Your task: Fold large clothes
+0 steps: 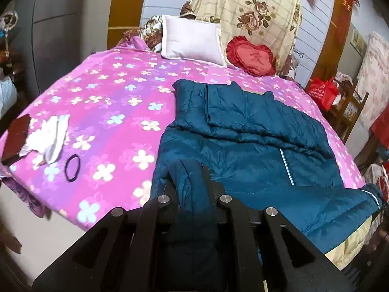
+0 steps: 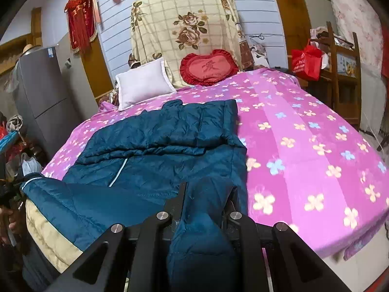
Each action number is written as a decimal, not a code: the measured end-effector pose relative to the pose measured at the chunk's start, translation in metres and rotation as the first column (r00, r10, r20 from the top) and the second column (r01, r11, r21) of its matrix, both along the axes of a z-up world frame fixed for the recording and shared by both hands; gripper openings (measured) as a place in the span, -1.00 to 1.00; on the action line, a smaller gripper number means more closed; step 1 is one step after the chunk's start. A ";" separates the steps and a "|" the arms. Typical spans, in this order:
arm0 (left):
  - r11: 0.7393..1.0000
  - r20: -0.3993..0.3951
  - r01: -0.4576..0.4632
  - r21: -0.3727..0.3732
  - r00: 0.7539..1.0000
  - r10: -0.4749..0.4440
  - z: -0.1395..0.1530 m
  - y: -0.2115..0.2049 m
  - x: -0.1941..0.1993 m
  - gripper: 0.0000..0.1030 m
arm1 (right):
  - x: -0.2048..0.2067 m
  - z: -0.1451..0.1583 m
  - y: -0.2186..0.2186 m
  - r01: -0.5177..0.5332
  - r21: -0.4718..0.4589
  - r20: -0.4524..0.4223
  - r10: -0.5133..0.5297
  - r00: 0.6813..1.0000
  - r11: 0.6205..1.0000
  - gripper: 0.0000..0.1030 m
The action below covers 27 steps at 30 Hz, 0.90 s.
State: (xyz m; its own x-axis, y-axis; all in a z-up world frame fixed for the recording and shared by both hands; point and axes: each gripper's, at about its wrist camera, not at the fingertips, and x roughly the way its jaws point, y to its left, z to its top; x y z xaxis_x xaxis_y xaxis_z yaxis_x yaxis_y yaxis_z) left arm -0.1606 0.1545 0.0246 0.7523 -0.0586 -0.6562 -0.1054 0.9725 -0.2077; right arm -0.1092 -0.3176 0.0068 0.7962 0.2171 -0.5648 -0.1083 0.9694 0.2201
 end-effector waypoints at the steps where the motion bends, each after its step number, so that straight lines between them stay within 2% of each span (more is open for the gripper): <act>1: 1.000 -0.006 0.002 -0.009 1.000 -0.002 -0.001 0.002 0.010 -0.82 | 0.008 0.000 0.001 0.000 -0.006 -0.007 -0.001 1.000 1.000 -0.72; 3: 1.000 -0.018 0.005 0.005 1.000 -0.005 0.001 -0.001 0.025 -0.82 | 0.022 0.001 0.003 -0.003 -0.022 -0.014 0.003 1.000 1.000 -0.72; 7: 0.997 -0.045 -0.001 0.083 0.999 0.005 -0.003 -0.011 0.062 -0.82 | 0.060 0.001 0.009 -0.029 -0.059 -0.044 0.027 0.999 0.998 -0.72; 12: 0.985 -0.115 -0.039 0.166 0.992 0.058 -0.026 -0.019 0.096 -0.82 | 0.103 -0.009 0.015 -0.070 -0.073 -0.080 0.064 0.995 0.995 -0.72; 15: 0.983 -0.141 -0.060 0.176 0.986 0.085 -0.035 -0.017 0.103 -0.81 | 0.115 -0.028 0.012 -0.056 -0.020 -0.067 0.054 0.996 0.998 -0.72; 16: 0.982 -0.144 -0.065 0.180 0.985 0.091 -0.037 -0.017 0.106 -0.80 | 0.119 -0.040 0.007 -0.033 0.030 -0.085 0.036 0.996 0.999 -0.72; 17: 0.981 -0.149 -0.065 0.184 0.984 0.093 -0.039 -0.018 0.107 -0.80 | 0.125 -0.047 0.005 -0.023 0.044 -0.133 0.028 0.991 0.999 -0.72; 18: 0.978 -0.159 -0.067 0.196 0.982 0.099 -0.042 -0.019 0.111 -0.79 | 0.130 -0.049 0.006 -0.018 0.036 -0.161 0.024 0.987 0.999 -0.72; 22: 0.974 -0.163 -0.084 0.210 0.979 0.119 -0.044 -0.021 0.122 -0.79 | 0.139 -0.042 0.019 0.011 -0.068 -0.119 -0.019 0.993 0.998 -0.72; 27: 0.970 -0.179 -0.092 0.225 0.975 0.134 -0.049 -0.022 0.139 -0.79 | 0.157 -0.052 0.029 0.066 -0.134 -0.152 -0.087 0.985 0.989 -0.72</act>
